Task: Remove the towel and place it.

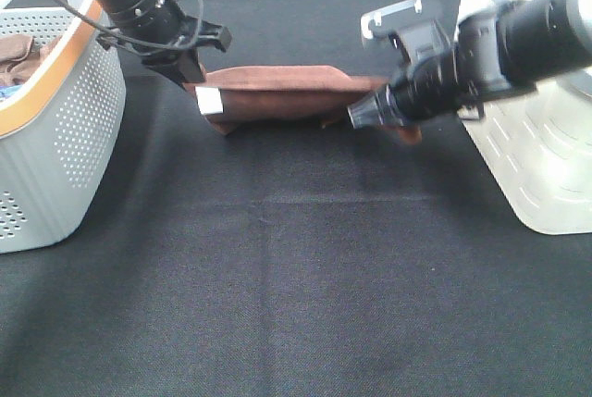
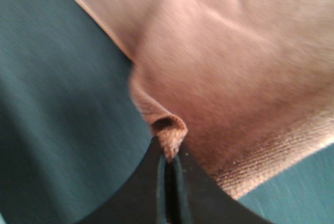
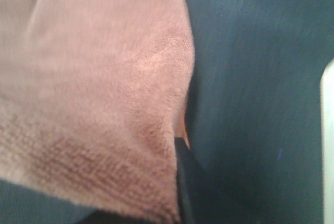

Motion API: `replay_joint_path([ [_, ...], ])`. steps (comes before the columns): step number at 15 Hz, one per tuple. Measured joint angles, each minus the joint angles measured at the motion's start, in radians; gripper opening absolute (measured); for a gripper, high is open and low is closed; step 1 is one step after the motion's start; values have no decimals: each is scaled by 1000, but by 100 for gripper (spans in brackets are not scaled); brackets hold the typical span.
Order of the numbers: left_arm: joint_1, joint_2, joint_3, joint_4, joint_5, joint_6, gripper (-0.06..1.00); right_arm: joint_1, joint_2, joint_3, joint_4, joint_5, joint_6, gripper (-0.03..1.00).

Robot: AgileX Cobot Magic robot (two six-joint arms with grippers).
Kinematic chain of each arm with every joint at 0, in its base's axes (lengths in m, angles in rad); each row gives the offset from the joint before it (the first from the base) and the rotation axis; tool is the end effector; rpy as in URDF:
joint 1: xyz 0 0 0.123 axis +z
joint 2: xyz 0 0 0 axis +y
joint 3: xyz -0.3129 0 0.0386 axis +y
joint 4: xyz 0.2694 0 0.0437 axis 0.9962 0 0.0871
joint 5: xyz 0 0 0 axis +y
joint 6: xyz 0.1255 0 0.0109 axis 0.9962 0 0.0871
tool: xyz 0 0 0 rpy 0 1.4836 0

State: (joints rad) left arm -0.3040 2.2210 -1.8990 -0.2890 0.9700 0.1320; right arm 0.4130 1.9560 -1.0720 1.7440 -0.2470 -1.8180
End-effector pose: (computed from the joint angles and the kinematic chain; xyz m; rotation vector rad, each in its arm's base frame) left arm 0.5021 -0.1886 0.1914 0.4363 2.7380 -0.4169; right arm 0.4148 0.1487 0.1268 -0.4597 2.3379 -0.1307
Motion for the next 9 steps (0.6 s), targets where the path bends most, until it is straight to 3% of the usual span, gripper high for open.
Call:
replay_joint_path([
  [2,-37,0,0,20,33,0,0,0,-7,59,0,0,22,0],
  [4,-94,1,0,109,86,-27,0,0,-18,105,0,-1,51,0],
  [9,-104,3,0,153,219,-99,0,1,-68,199,0,70,76,0],
])
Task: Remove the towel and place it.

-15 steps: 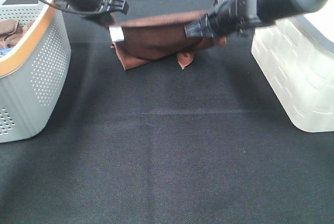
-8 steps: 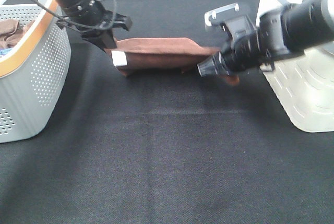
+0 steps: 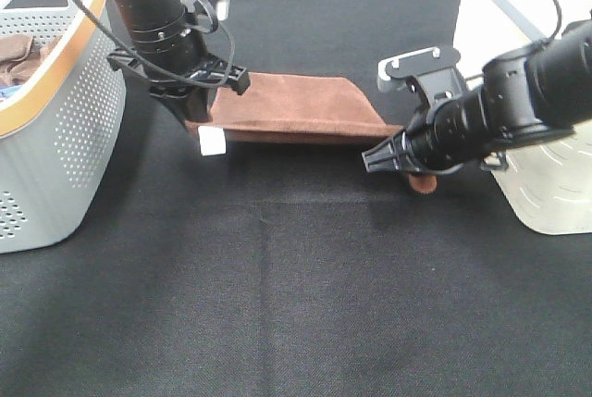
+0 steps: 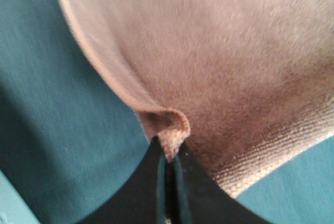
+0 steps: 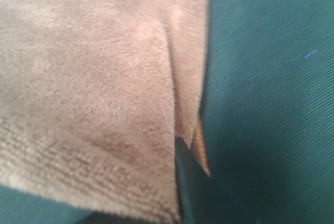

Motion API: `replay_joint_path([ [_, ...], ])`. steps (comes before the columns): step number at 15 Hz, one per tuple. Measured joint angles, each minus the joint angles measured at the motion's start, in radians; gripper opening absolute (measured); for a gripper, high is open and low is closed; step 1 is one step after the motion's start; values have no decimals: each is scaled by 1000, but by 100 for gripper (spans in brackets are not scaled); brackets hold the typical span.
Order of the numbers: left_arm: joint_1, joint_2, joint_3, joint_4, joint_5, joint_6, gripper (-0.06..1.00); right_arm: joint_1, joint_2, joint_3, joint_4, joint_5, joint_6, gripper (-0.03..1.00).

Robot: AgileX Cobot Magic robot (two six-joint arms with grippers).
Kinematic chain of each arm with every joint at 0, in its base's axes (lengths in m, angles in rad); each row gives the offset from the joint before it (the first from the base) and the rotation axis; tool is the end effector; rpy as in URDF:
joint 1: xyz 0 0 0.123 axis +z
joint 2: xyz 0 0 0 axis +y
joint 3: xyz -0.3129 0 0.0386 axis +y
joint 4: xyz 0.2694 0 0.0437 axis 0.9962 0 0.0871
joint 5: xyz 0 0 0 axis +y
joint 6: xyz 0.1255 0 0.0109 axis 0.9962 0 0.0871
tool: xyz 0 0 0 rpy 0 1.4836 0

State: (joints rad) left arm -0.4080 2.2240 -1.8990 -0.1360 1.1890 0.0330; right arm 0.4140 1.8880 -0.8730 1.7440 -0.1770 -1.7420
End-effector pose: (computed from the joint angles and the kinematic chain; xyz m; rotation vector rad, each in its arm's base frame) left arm 0.4603 -0.2162 0.1798 0.5982 2.9557 -0.2332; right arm 0.3611 0.1349 0.1009 -0.4419 2.4696 -0.0497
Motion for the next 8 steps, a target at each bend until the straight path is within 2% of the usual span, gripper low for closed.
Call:
replay_joint_path([
  [2,-5,0,9,4,9,-3,0,0,-1,35,0,37,3,0],
  [3,-14,0,26,7,11,-3,0,0,-1,48,0,39,3,5],
  [5,-39,0,90,19,15,-3,0,0,-1,67,0,36,4,22],
  [6,-47,0,117,21,16,-3,0,-1,-1,75,0,35,10,33],
  [7,-47,0,117,21,16,-3,0,-1,-1,75,0,35,10,33],
  [8,-62,0,156,23,17,-3,0,-1,-1,90,0,41,30,47],
])
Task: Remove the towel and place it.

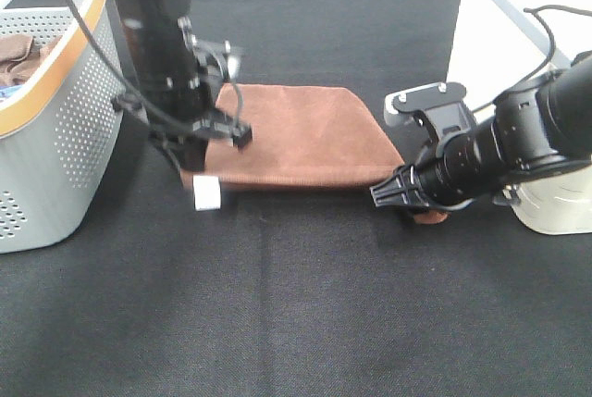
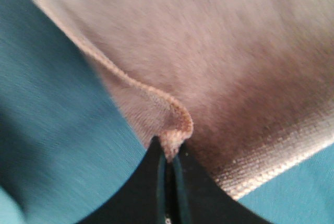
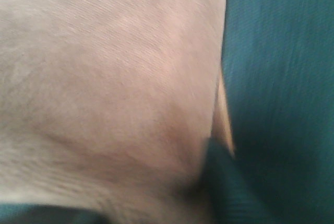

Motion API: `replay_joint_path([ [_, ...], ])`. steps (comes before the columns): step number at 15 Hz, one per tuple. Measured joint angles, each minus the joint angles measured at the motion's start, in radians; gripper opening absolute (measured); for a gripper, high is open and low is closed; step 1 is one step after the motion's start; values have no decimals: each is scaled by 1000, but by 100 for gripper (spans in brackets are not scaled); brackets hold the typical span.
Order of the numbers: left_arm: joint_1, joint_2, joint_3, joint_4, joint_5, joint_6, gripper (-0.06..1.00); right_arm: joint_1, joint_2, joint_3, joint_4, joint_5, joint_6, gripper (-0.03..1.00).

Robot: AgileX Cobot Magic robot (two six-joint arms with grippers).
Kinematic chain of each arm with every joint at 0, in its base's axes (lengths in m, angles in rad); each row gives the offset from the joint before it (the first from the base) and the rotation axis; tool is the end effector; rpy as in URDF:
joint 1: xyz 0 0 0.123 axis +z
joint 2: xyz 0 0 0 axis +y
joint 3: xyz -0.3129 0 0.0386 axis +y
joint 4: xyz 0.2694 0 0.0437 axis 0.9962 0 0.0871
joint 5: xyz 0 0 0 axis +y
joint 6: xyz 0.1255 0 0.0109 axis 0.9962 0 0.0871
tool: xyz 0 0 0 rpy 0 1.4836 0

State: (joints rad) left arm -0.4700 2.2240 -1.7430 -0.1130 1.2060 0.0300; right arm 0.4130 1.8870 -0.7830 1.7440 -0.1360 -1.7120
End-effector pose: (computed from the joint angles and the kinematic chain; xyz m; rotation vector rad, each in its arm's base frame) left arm 0.4188 -0.2276 0.1369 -0.7009 -3.0062 0.1485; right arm 0.3341 0.1281 0.0798 -0.4430 2.5581 -0.0137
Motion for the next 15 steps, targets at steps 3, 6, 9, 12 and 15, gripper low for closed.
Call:
replay_joint_path([
  [3,-8,-7,33,5,0,0,0,0,-1,53,0,29,10,57],
  [6,-8,-19,38,16,0,0,0,0,-13,81,-5,35,21,59],
  [9,-8,-23,67,19,-1,-13,0,0,-41,112,-7,47,45,67],
  [12,-10,-23,78,19,0,-20,0,0,-91,139,-4,49,68,72],
  [15,-12,-25,84,8,1,-21,18,0,-165,181,-4,49,85,72],
])
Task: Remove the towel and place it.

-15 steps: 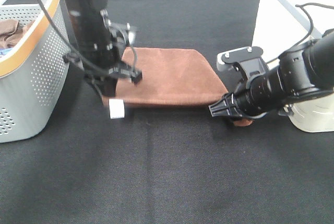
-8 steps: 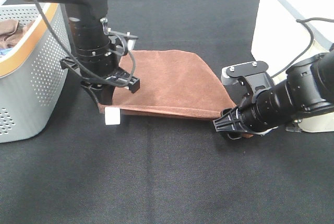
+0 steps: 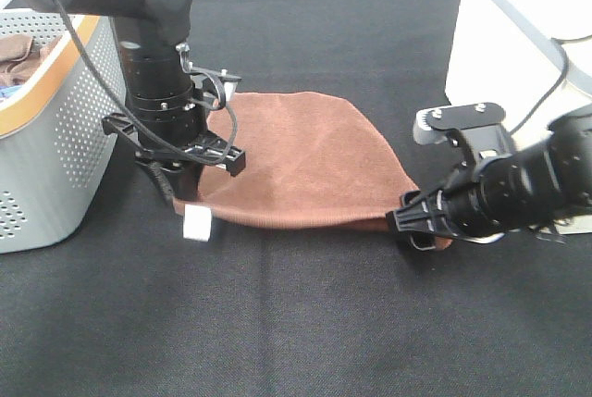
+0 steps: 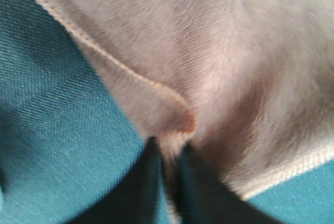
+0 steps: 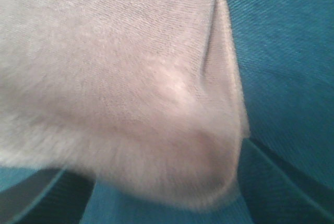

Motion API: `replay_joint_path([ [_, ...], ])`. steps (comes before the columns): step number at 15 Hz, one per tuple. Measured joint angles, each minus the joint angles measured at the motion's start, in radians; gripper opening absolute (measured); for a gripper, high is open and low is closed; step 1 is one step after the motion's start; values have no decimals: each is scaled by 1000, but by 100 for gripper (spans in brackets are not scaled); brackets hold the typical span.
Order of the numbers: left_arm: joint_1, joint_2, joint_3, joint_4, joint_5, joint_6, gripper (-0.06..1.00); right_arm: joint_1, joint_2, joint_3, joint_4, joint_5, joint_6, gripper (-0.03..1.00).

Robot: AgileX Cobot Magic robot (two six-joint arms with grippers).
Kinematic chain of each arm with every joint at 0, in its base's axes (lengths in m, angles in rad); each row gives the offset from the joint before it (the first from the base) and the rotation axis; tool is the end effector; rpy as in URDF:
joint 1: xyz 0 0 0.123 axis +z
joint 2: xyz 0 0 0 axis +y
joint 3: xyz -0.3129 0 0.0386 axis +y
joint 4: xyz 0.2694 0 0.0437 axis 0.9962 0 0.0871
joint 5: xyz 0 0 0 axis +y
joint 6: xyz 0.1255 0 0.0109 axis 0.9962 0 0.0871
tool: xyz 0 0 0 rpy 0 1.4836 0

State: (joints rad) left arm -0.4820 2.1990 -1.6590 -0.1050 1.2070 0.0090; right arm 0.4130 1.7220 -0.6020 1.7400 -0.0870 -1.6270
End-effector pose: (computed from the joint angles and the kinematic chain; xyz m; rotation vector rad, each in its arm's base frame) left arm 0.3998 -0.2231 0.1276 -0.6750 -2.9544 0.1106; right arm 0.2834 0.1125 0.0944 -0.3601 2.5889 0.0739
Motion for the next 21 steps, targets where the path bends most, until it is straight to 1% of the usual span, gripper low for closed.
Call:
replay_joint_path([
  [1,0,-1,10,-4,0,-1,31,0,-15,16,0,0,6,72],
  [3,-1,-15,41,-8,2,-1,48,0,-46,65,0,4,20,72],
  [10,-1,-127,42,-20,3,-1,55,0,-177,136,4,8,72,72],
  [13,-1,-188,42,-20,3,-1,56,0,-240,165,4,8,72,72],
  [15,-1,-270,42,-20,3,-1,56,0,-302,167,7,43,67,72],
  [17,-1,-355,42,-19,3,-1,56,0,-342,167,4,107,55,72],
  [18,-1,-396,42,-19,4,-1,56,0,-355,167,-25,135,55,72],
  [19,-1,-464,42,-19,4,-1,56,0,-365,167,-101,157,84,72],
  [20,-1,-502,42,-19,5,-1,56,0,-366,167,-156,167,126,72],
  [21,-1,-502,42,-19,5,-1,56,0,-366,167,-156,167,126,72],
])
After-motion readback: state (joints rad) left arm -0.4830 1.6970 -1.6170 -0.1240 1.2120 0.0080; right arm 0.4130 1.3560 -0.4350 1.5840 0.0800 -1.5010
